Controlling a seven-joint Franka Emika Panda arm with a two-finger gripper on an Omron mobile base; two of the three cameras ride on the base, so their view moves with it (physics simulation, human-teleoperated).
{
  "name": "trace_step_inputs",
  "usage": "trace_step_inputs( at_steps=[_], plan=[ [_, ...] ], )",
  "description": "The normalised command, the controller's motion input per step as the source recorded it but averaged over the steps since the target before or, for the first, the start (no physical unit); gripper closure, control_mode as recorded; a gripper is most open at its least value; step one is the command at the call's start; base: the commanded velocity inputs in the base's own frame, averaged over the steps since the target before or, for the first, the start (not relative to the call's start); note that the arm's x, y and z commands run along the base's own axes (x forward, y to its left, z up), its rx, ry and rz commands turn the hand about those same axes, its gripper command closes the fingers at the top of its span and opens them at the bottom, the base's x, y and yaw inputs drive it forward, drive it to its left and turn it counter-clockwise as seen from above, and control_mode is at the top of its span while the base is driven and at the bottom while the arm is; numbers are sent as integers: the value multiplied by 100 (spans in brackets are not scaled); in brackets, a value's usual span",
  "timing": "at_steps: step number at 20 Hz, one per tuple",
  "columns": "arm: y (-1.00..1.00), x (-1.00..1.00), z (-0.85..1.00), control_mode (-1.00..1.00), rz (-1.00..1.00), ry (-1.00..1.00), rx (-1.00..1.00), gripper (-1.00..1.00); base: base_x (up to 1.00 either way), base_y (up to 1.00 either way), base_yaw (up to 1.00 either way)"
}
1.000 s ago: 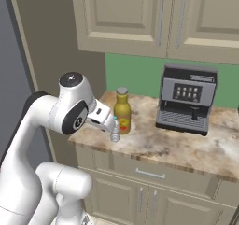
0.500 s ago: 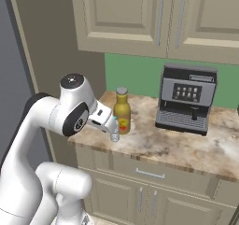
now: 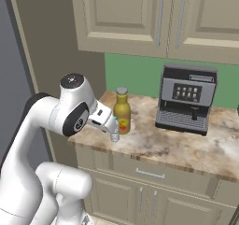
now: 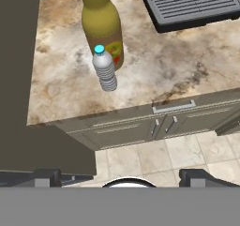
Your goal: Place the drinks on the dining counter in a tight cluster.
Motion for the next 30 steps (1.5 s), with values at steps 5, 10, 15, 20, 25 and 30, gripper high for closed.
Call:
trace_step_inputs(
  at_steps=[5, 10, 15, 20, 25, 30],
  plan=[
    [0, 28, 1, -100, 0, 9, 0, -100, 0, 0, 0],
    [9, 89, -3, -100, -2, 10, -4, -100, 0, 0, 0],
    [32, 61, -22, -100, -7, 0, -6, -100, 0, 0, 0],
    [11, 29, -21, -100, -1, 0, 0, -100, 0, 0, 0],
    [-6, 22, -16, -100, 0, 0, 0, -100, 0, 0, 0],
    [-33, 23, -5, -100, 0, 0, 0, -100, 0, 0, 0]
  ],
)
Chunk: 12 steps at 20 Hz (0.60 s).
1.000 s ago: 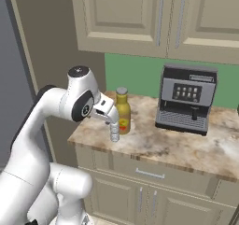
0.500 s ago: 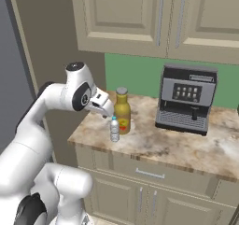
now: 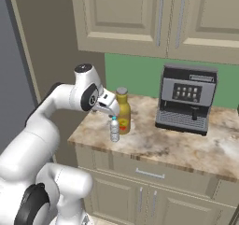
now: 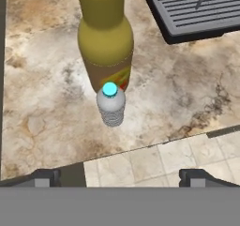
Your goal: Place the drinks on the dining counter in a tight cluster.
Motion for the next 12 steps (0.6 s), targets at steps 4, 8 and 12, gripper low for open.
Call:
trace_step_inputs(
  at_steps=[4, 8, 12],
  plan=[
    [-38, 13, -1, -100, 0, 0, 1, -100, 0, 0, 0],
    [-3, 0, -3, -100, 0, 0, 0, -100, 0, 0, 0],
    [0, 0, -13, -100, 1, 0, 5, -100, 0, 0, 0]
  ],
)
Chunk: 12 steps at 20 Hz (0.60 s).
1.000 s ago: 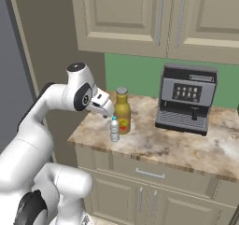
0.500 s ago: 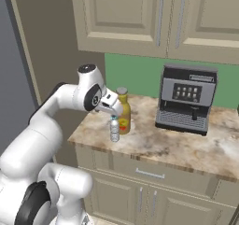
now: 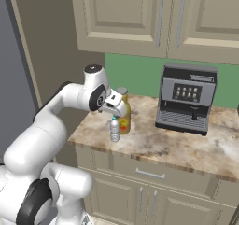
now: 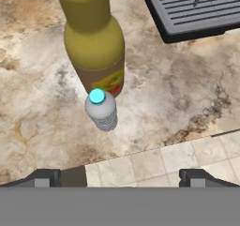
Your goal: Place the drinks on the dining counter in a tight cluster.
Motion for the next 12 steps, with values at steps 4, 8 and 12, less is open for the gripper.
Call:
trace_step_inputs(
  at_steps=[4, 8, 12],
  plan=[
    [0, 0, -5, -100, 5, 0, 12, -100, 0, 0, 0],
    [0, 0, -1, -100, 3, 0, 9, -100, 0, 0, 0],
    [0, 9, 0, -100, 0, 0, 0, -100, 0, 0, 0]
  ],
)
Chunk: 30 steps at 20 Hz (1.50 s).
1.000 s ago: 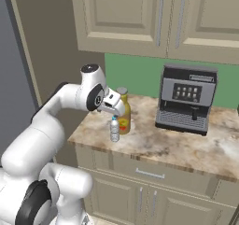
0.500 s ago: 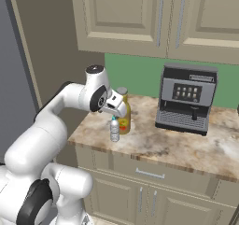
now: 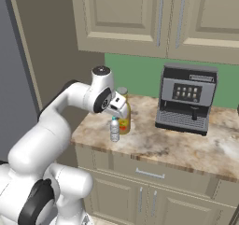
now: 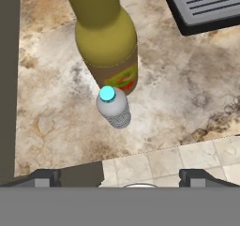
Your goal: Place the drinks on the dining counter in a tight cluster.
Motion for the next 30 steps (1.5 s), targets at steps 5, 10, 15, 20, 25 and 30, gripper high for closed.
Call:
trace_step_inputs(
  at_steps=[5, 10, 15, 20, 25, 30],
  plan=[
    [0, 21, -12, -100, 0, 0, 0, -100, 0, 0, 0],
    [1, 13, -34, -100, 0, 0, 0, -100, 0, 0, 0],
    [1, 8, -47, -100, 0, 1, 0, -100, 0, 0, 0],
    [1, 16, -25, -100, 0, 1, 0, -100, 0, 0, 0],
    [0, 21, 5, -100, 0, 4, -2, -100, 0, 0, 0],
    [0, 19, 7, -100, 0, 2, -1, -100, 0, 0, 0]
  ],
)
